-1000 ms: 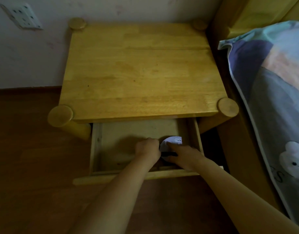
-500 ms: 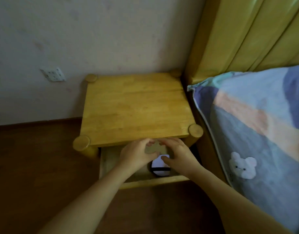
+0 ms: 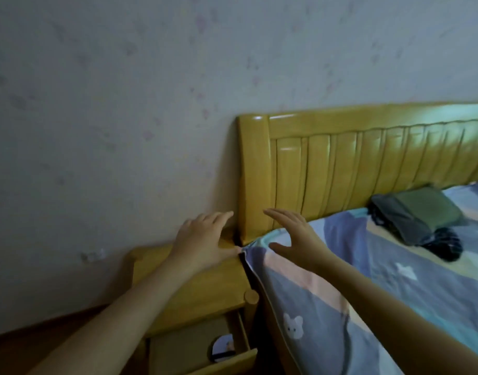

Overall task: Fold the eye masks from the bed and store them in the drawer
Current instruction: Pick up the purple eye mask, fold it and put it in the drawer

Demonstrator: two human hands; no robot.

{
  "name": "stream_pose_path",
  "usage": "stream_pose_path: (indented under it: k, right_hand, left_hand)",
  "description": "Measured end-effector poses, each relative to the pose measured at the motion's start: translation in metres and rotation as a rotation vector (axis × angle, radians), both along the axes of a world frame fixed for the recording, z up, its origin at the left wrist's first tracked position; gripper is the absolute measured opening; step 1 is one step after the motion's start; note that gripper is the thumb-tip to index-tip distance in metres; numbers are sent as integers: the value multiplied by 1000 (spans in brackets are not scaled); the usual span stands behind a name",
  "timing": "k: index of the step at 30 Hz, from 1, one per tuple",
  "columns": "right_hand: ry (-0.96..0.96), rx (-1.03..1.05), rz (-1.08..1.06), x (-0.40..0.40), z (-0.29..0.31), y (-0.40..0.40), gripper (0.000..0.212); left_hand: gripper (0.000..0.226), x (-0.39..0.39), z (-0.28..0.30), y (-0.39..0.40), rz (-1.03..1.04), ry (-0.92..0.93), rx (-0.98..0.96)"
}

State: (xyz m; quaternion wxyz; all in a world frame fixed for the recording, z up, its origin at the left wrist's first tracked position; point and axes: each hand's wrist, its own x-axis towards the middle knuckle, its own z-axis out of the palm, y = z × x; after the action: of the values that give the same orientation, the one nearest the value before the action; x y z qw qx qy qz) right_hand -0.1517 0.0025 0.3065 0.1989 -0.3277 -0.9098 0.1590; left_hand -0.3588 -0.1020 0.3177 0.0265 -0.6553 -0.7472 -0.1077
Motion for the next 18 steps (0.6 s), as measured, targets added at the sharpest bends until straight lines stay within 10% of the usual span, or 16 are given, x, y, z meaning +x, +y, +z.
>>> stream_pose_path:
  k: [18]
  right_hand:
    - [-41,343,-486,90,233,-143,85]
  left_hand:
    - [87,61,243,-40,-455,176,430]
